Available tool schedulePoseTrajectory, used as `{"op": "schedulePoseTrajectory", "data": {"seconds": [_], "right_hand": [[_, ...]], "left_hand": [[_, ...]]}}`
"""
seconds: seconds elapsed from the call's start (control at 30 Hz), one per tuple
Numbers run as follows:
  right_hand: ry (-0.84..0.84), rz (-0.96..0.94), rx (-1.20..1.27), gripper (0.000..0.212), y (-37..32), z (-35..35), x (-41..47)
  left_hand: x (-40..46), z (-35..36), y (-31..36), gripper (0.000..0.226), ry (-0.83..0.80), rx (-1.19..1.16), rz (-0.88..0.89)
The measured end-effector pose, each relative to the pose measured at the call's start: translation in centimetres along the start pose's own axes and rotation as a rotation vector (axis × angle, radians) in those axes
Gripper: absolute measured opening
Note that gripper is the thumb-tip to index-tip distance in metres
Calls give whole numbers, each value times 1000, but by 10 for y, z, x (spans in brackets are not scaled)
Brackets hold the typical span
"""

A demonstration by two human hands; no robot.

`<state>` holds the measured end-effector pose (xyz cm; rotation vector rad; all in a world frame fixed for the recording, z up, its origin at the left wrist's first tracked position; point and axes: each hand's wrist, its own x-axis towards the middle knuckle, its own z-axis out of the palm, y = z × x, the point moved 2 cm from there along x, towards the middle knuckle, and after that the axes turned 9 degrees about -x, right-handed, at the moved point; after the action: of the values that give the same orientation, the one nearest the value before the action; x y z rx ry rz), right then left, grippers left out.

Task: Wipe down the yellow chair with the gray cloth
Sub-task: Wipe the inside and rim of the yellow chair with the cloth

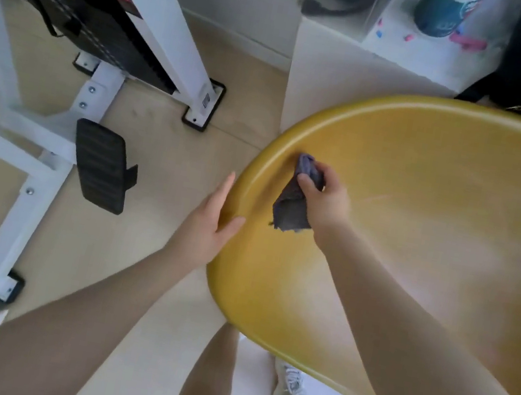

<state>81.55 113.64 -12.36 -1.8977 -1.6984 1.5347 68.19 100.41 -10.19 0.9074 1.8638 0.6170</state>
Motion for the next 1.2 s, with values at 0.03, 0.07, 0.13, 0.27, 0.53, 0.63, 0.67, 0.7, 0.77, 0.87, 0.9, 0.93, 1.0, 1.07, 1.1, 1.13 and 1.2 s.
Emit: {"op": "schedulePoseTrajectory", "data": {"seconds": [0.03,0.07,0.13,0.27,0.53,0.63,0.67,0.7,0.77,0.87,0.9,0.93,1.0,1.07,1.1,1.13,1.2], "right_hand": [[42,-33,31,37,-2,4,6],[95,-70,63,38,-7,7,10],[167,-125,113,40,-9,20,16],[56,-258,177,50,10,59,-5],[-162,-685,-50,62,98,119,-118],[-143,-667,-57,59,92,119,-114],[-123,-664,-51,57,85,116,-108],[-94,-654,-43,55,78,113,-99],[-39,-577,-3,54,64,107,-73],[98,-480,93,56,43,98,-28],[144,-465,126,57,39,96,-16],[162,-442,156,57,37,96,-10],[137,-412,195,59,41,102,-14],[78,-434,188,58,59,113,-40],[43,-469,166,56,75,120,-58],[12,-519,134,53,93,127,-77],[-43,-584,42,51,136,141,-116]], "left_hand": [[-4,5,-6,72,5,-15,11],[-8,9,-11,71,22,-13,29],[-15,18,-20,72,89,-16,47],[-22,34,-38,76,147,-20,65],[-32,31,-59,84,110,-239,128],[-33,30,-62,86,92,-357,90],[-33,31,-63,86,92,-378,95],[-32,32,-63,85,95,-376,106],[-34,36,-67,81,112,-308,137],[-41,45,-81,75,129,-294,125],[-43,48,-85,74,140,-306,121],[-44,50,-88,74,153,-302,121],[-46,55,-91,77,168,-257,133],[-49,58,-94,80,168,-246,159],[-51,59,-98,81,172,-267,168],[-52,59,-101,82,175,-296,169],[-53,61,-108,79,191,-346,159]]}}
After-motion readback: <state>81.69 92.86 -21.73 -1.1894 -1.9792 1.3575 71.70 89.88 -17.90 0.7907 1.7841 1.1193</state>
